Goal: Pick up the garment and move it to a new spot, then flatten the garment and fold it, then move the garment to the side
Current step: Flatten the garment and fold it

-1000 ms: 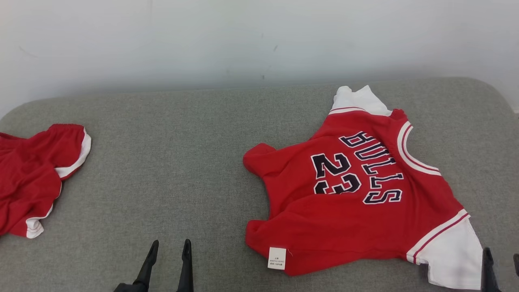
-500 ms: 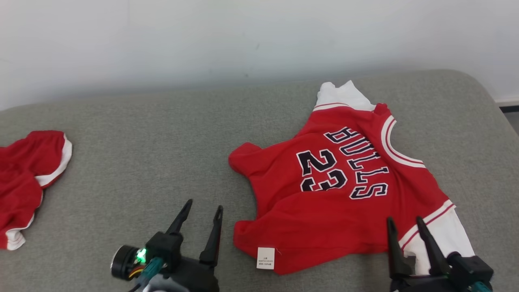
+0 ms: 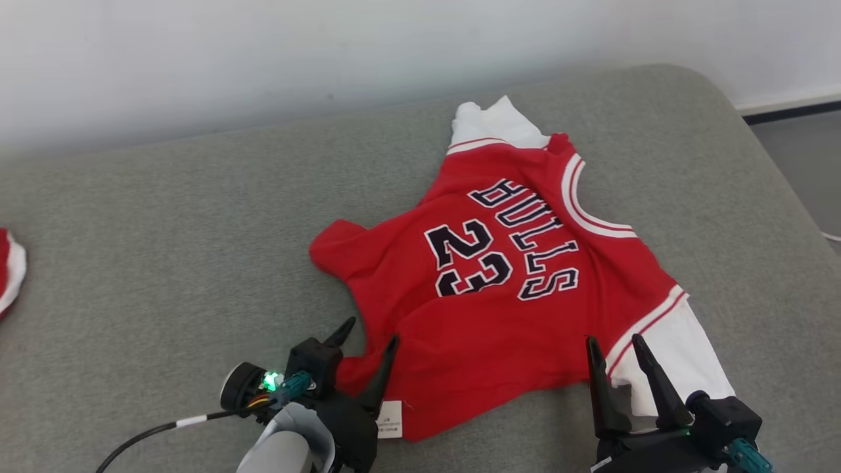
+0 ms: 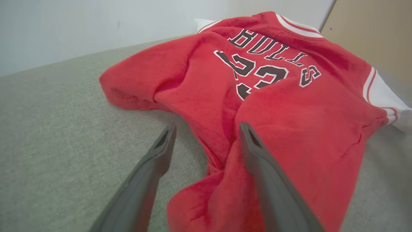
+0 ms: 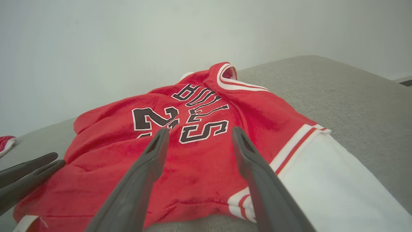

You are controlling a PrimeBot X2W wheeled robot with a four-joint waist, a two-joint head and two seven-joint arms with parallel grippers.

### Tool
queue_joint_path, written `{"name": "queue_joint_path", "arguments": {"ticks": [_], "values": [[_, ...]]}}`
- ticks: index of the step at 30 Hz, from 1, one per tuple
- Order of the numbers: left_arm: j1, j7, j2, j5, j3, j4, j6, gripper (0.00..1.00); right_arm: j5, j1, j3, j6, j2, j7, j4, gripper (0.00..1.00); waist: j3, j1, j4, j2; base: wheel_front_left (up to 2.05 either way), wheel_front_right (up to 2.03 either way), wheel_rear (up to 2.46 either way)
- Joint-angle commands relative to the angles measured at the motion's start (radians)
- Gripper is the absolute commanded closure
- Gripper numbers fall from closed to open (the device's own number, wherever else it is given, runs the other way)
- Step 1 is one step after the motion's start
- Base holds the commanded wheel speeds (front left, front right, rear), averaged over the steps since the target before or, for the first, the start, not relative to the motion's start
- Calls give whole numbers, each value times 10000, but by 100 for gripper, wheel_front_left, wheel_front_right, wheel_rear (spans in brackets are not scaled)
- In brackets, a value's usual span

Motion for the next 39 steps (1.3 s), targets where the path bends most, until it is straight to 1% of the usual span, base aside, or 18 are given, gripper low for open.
{"name": "queue_joint_path", "arguments": {"ticks": [1, 2, 3, 4, 6, 9, 14, 16, 18, 20, 24, 25, 26, 27, 29, 33, 39], "values": [[-253, -30, 3, -300, -368, 396, -8, 0, 60, -36, -33, -23, 67, -5, 21, 0, 177, -1, -249, -1, 0, 0, 0], [-253, -30, 3, -300, -368, 396, -8, 0, 60, -36, -33, -23, 67, -5, 21, 0, 177, -1, -249, -1, 0, 0, 0], [-319, -30, -27, -503, -566, 637, -8, 36, 53, -13, -54, -23, 77, -5, 38, 0, 162, -1, -251, -1, 0, 0, 0], [-428, -30, -52, -623, -711, 820, -7, 100, 43, 8, -63, -23, 86, -5, 50, 0, 145, -1, -244, -1, 0, 0, 0], [-658, -32, -64, -804, -876, 1099, -7, 100, 23, 4, -58, -23, 96, -4, 66, 0, 112, -1, -208, -1, 0, 0, 0], [-701, -32, 90, -767, -604, 828, 2, 100, -15, -29, -103, -23, 110, -5, 17, 0, 25, -1, -73, -1, 0, 0, 0], [-20, -32, 407, -31, 185, -884, 661, 100, -53, 190, -358, -23, 128, -4, -77, 0, -110, -1, 357, -1, 0, 0, 0], [292, -32, 529, 352, 387, -1582, 918, 100, -65, 258, -396, -23, 139, -4, -73, 0, -147, -1, 553, -1, 0, 0, 0], [706, -32, 564, 662, 402, -2086, 1049, 100, -78, 256, -408, -23, 140, -4, -65, 0, -171, -1, 734, -1, 0, 0, 0], [1108, -30, 512, 905, 346, -2368, 1101, 100, -81, 262, -434, -23, 142, -4, -54, 0, -181, -1, 891, -1, 0, 0, 0], [1723, -32, 219, 992, 61, -2155, 838, 99, -123, 210, -449, -23, 150, -4, 16, 0, -242, -1, 1139, -1, 0, 0, 0], [1784, -32, 100, 911, 37, -2167, 755, 64, -133, 210, -457, -23, 152, -4, 37, 0, -263, -1, 1198, -1, 0, 0, 0], [1881, -32, 4, 813, 39, -2131, 668, 2, -144, 218, -481, -23, 150, -4, 50, 0, -288, -1, 1250, -1, 0, 0, 0], [1983, -32, -46, 779, 62, -2109, 661, 0, -150, 230, -499, -23, 149, -4, 63, 0, -309, -1, 1294, -1, 0, 0, 0], [2141, -32, -155, 745, 192, -2296, 647, 0, -153, 286, -554, -23, 146, -4, 64, 0, -348, -1, 1393, -1, 0, 0, 0], [2590, -30, -249, 676, 832, -3035, 767, 0, -183, 435, -645, -23, 143, -4, 35, 0, -418, -1, 1589, -1, 0, 0, 0], [3467, -32, -5, 795, 2036, -3848, 803, 0, -173, 503, -633, -23, 120, -4, 58, 0, -547, -1, 1714, -1, 0, 0, 0]]}}
